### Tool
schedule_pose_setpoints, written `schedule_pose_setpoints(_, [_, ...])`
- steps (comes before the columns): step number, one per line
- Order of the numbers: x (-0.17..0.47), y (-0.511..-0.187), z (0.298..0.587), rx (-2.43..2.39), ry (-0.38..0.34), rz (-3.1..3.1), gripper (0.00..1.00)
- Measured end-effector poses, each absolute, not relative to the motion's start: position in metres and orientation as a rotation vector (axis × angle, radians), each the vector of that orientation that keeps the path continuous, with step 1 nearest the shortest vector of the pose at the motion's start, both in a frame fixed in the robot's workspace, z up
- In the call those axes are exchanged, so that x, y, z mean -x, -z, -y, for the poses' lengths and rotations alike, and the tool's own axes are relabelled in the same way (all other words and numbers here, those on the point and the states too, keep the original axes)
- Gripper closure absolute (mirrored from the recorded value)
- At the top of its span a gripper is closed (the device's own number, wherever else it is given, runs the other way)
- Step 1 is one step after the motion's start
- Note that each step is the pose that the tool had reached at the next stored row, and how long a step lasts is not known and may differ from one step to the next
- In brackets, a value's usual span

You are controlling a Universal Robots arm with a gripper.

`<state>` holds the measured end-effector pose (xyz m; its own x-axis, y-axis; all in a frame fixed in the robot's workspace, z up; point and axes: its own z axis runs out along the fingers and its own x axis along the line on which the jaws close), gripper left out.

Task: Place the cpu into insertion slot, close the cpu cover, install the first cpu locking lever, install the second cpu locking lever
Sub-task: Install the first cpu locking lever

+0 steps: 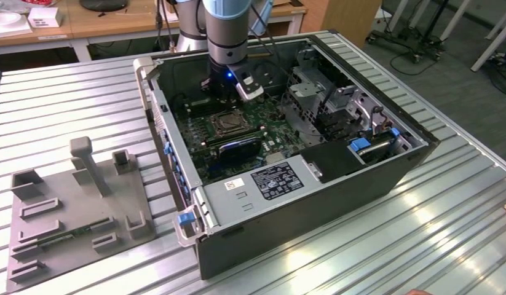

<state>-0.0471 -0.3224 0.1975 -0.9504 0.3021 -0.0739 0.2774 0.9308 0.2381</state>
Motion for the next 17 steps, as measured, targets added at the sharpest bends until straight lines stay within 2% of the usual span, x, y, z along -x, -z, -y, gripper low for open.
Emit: schedule_pose_setpoints(17, [0.0468, -0.1973, 0.3211, -0.535, -0.336, -2.959, 0.90])
